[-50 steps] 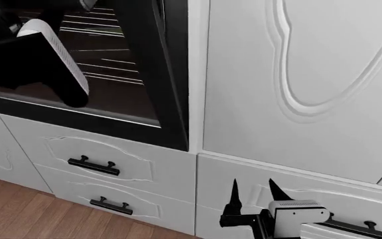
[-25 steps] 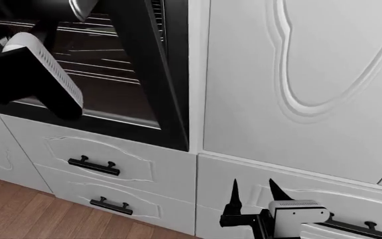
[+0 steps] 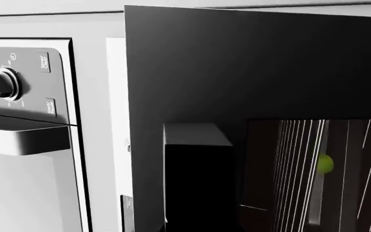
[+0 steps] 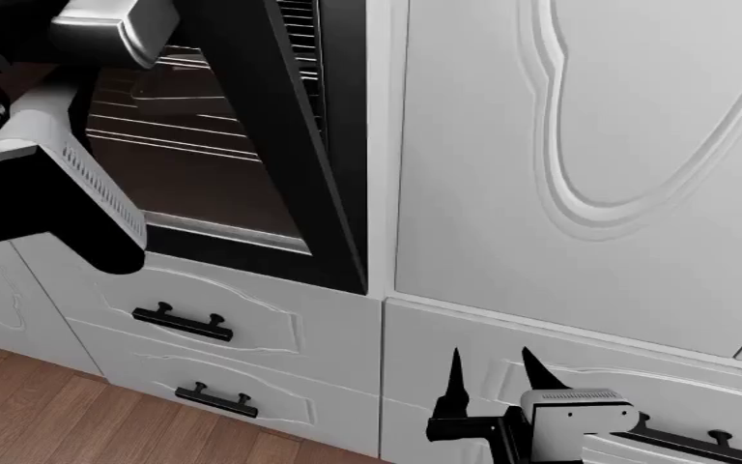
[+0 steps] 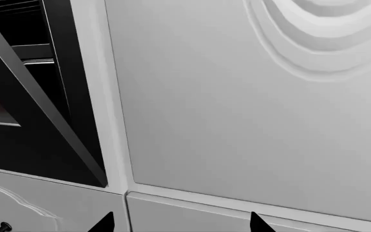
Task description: Open the oven door
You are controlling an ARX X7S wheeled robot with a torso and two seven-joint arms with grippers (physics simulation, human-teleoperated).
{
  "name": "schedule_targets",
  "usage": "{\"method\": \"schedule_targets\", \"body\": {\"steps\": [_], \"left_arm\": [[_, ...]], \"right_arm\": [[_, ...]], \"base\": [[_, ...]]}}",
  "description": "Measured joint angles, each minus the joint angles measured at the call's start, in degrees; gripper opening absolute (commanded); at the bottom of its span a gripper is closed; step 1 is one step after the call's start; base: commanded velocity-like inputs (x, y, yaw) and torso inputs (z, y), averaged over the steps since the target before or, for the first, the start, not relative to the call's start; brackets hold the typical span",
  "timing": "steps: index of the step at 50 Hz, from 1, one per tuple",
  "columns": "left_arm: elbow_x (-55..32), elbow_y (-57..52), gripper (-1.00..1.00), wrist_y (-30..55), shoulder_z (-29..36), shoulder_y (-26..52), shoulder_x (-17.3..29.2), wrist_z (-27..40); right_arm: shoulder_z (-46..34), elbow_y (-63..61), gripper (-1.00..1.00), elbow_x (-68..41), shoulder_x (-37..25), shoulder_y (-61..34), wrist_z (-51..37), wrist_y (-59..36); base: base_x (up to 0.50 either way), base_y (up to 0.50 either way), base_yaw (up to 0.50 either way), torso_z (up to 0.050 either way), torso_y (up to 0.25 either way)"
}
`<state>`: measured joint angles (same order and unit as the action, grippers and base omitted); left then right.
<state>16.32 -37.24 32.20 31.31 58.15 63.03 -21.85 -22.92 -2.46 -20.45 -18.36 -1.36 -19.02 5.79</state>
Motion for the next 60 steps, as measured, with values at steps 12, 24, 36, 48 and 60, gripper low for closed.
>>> {"method": "schedule_targets", "body": {"steps": [12, 24, 36, 48, 60], "left_arm": [[1.5, -1.8, -1.0, -1.0, -1.1, -3.9, 2.6, 2.9], [1.2, -5.1, -1.0, 0.3, -3.7, -9.3, 5.1, 6.4], [-0.7, -8.4, -1.0, 1.9, -6.8, -14.4, 7.6, 9.2], [-3.0, -10.8, -1.0, 2.7, -10.3, -20.5, 10.0, 13.9], [-5.6, -12.9, -1.0, 3.8, -13.8, -25.3, 11.9, 16.5]], "right_arm": [[-0.2, 0.2, 1.0, 0.0, 0.0, -0.1, -0.1, 0.1], [-0.5, 0.0, 1.0, 0.0, -0.2, 0.0, -0.5, -0.2], [-0.7, 0.4, 1.0, 0.0, -0.2, -0.1, -0.5, 0.0], [-0.9, 0.7, 1.0, 0.0, -0.1, -0.3, -0.3, 0.7], [-1.4, 0.0, 1.0, 1.0, -0.5, -0.2, 0.0, 1.9]], "base": [[0.0, 0.0, 0.0, 0.002, 0.007], [0.0, 0.0, 0.0, 0.002, 0.006], [0.0, 0.0, 0.0, 0.001, 0.005], [0.0, 0.0, 0.0, 0.001, 0.004], [0.0, 0.0, 0.0, 0.002, 0.004]]}}
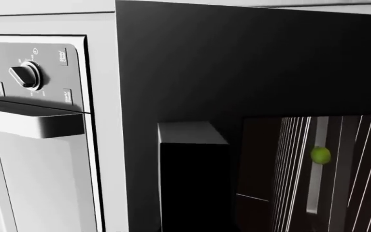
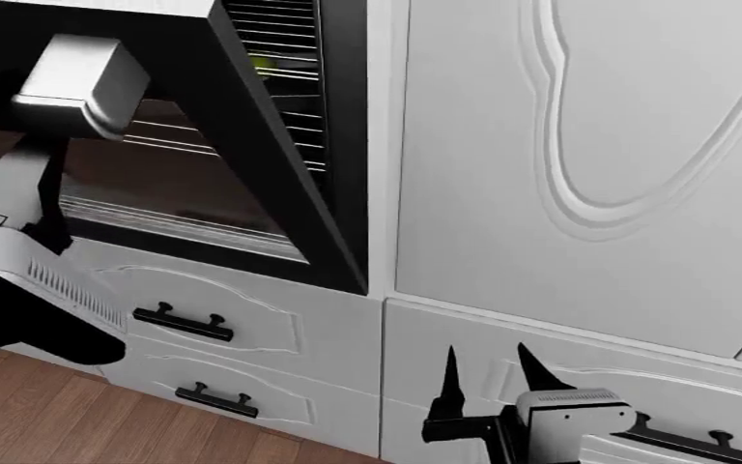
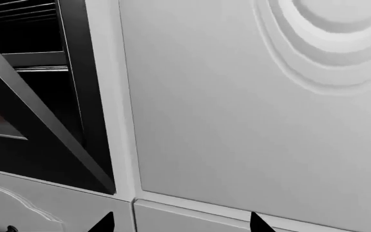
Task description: Open the oven door
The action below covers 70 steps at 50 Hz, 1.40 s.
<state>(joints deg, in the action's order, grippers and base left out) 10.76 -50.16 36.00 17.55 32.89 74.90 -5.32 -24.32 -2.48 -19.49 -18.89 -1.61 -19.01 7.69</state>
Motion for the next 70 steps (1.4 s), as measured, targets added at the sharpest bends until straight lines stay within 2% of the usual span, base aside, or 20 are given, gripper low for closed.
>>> {"method": "schedule_targets", "body": {"steps": [17, 22, 29, 39, 52, 70], "left_arm": [[-1.1, -1.0, -1.0, 0.1, -2.6, -3.2, 0.8, 1.2], [-2.3, -2.0, -1.0, -0.6, -9.4, -10.9, 1.8, 2.7], [-1.7, -2.4, -1.0, -3.3, -20.5, -22.1, 0.2, 1.8], [0.0, -2.6, -1.0, -6.6, -29.1, -30.6, -2.3, 0.1], [2.6, -3.0, -1.0, -11.6, -39.1, -39.2, -7.9, -4.3], [4.1, -3.2, -1.0, -22.5, -52.8, -49.6, -18.6, -11.8]], "right_arm": [[-0.6, -0.5, 1.0, 0.9, -0.4, -0.1, -0.2, 0.1], [-0.6, -0.5, 1.0, 1.1, -0.5, -0.1, -0.4, 0.2], [-0.5, -0.4, 1.0, 1.3, -0.6, -0.1, -0.8, 0.5], [-0.3, -0.5, 1.0, 1.4, -0.8, 0.0, -1.2, 0.6], [-0.1, -0.7, 1.0, 1.4, -1.1, -0.1, -1.7, 0.5], [-0.3, -0.9, 1.0, 1.6, -1.2, -0.1, -2.1, 0.5]], "base": [[0.0, 0.0, 0.0, 0.001, 0.004], [0.0, 0.0, 0.0, 0.0, 0.004], [0.0, 0.0, 0.0, 0.001, 0.005], [0.0, 0.0, 0.0, 0.001, 0.004], [0.0, 0.0, 0.0, 0.002, 0.006], [0.0, 0.0, 0.0, 0.002, 0.008]]}}
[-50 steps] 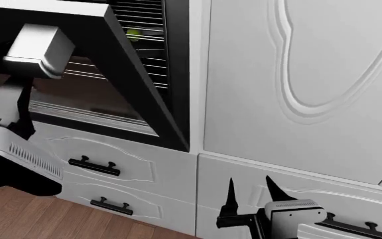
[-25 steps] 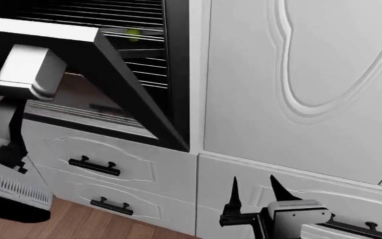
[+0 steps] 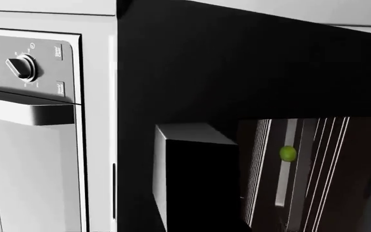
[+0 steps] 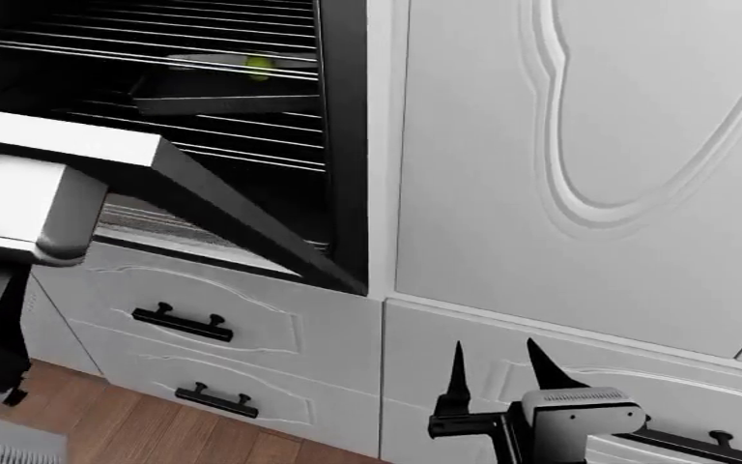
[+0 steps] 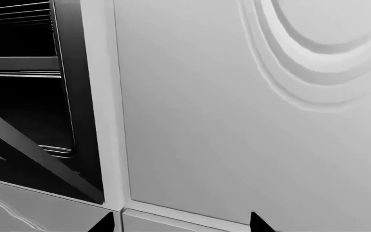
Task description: Open the oven door
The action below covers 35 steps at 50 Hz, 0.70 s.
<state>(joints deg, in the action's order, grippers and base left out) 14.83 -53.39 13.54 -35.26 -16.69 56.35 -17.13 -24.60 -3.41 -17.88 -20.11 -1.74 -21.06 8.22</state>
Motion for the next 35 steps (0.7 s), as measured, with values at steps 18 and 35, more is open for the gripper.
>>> {"method": "schedule_targets", "body": {"steps": [18, 35], "left_arm": [[3.9, 2.5, -1.0, -11.9, -5.5, -4.9, -7.4, -0.4], [6.7, 4.3, -1.0, -22.2, -11.7, -8.2, -13.6, -3.0]], "right_arm": [[-0.3, -0.1, 1.0, 0.2, -0.2, 0.0, -0.4, -0.2], [-0.4, -0.3, 1.0, 0.4, -0.4, 0.0, -0.8, -0.6]], "base": [[0.0, 0.0, 0.0, 0.003, 0.01], [-0.01, 0.0, 0.01, 0.003, 0.011]]}}
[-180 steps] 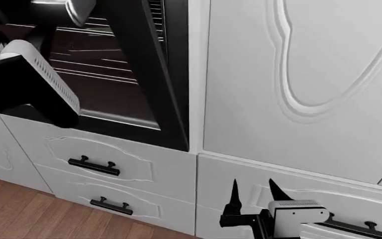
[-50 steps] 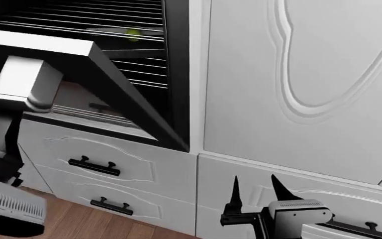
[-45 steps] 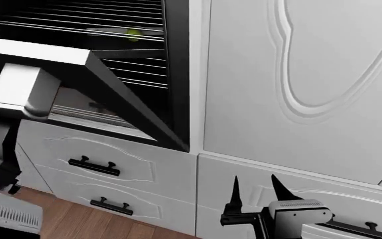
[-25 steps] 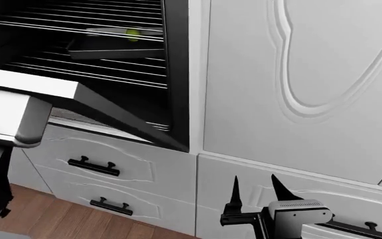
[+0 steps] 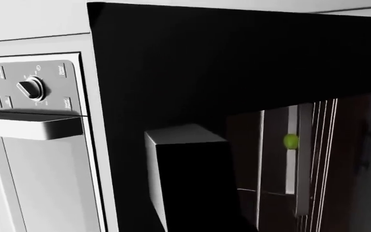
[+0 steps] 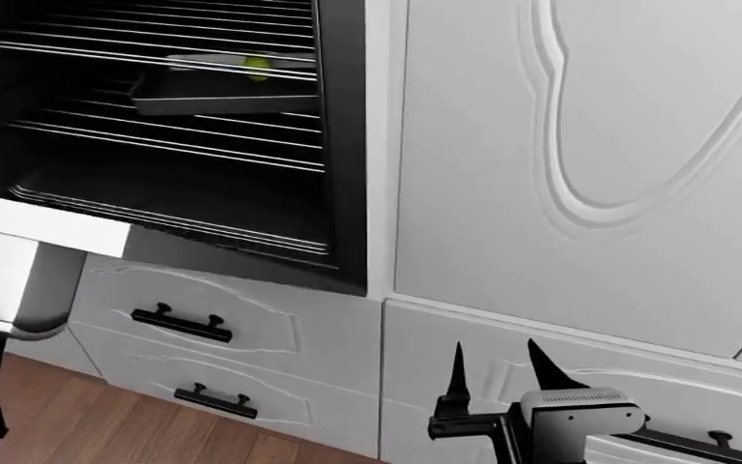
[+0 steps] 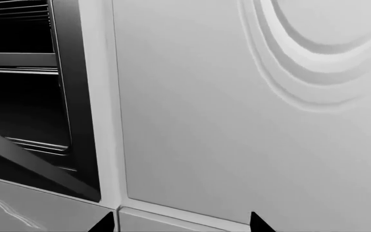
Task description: Open the oven door
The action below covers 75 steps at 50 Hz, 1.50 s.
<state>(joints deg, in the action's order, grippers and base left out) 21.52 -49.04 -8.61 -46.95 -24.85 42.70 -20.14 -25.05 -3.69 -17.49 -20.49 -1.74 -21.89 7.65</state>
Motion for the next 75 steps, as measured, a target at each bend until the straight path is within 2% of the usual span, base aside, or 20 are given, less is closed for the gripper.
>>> {"method": "schedule_targets", "body": {"steps": [8, 41, 75], "left_arm": [[1.7, 1.4, -1.0, -5.9, -2.6, -1.4, -3.5, -0.3], [11.9, 10.3, -1.0, -26.3, -6.3, -4.7, -13.9, 13.3], [17.1, 18.1, -1.0, -38.6, -8.3, -4.5, -20.6, 23.2]], "right_arm": [[-0.1, 0.2, 1.0, 0.0, 0.0, 0.0, -0.1, 0.1], [-0.6, 0.5, 1.0, 0.1, -0.1, -0.1, -0.5, 0.2], [-1.0, 0.8, 1.0, 0.1, -0.3, -0.3, -0.8, 0.2]], "base": [[-0.01, 0.0, 0.01, 0.004, 0.011], [-0.01, 0.0, 0.01, 0.003, 0.009], [0.0, 0.0, 0.0, 0.002, 0.006]]}}
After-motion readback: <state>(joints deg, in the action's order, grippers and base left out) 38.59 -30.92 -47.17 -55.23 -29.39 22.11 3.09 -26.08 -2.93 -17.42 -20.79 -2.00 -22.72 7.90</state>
